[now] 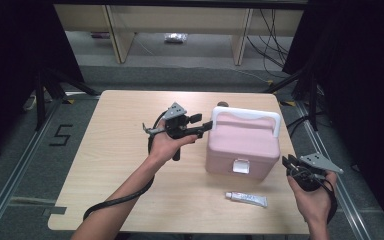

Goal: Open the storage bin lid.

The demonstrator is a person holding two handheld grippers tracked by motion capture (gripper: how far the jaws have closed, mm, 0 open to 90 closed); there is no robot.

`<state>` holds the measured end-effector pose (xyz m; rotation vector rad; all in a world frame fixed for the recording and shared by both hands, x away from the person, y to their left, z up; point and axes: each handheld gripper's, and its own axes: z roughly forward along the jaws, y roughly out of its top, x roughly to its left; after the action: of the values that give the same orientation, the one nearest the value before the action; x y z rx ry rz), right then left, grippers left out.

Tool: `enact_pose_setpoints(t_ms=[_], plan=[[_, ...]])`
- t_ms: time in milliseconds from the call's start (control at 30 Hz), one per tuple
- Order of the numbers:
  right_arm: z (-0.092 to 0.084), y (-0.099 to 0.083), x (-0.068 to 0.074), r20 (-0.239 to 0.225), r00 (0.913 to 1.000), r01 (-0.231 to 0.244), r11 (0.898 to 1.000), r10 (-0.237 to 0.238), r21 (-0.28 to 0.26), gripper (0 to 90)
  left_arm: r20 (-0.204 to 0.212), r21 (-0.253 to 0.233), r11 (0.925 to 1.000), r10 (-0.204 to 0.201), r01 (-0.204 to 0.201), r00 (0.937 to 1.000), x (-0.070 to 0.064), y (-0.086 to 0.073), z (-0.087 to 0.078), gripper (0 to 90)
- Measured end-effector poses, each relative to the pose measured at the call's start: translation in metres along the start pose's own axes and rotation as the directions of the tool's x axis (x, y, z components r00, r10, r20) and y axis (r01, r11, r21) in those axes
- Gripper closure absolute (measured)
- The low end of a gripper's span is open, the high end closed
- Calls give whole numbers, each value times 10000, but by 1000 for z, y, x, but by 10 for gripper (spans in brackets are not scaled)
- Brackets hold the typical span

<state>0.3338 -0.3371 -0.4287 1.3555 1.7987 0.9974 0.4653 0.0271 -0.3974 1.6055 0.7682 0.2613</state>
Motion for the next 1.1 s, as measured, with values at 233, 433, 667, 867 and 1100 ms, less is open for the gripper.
enact_pose_setpoints(t_ms=[233,433,667,867,1100], plan=[[-3,1,-1,12,10000,71,9999,-71,-71,745,101,312,9995,-14,11,9999,-2,1,18,487],[-5,0,2,-66,9998,-174,9998,174,-91,744,220,506,9984,-268,257,9994,0,1,31,547],[-8,1,0,-36,9997,230,9996,-231,-136,746,-88,655,9962,-565,569,9984,2,2,33,707],[-11,-1,2,-136,9997,202,9998,-203,-86,794,201,758,9912,-1103,1085,9937,3,6,31,733],[-16,-1,4,-438,9990,23,10000,-26,-64,900,293,897,9873,-1345,1314,9905,6,10,32,733]])
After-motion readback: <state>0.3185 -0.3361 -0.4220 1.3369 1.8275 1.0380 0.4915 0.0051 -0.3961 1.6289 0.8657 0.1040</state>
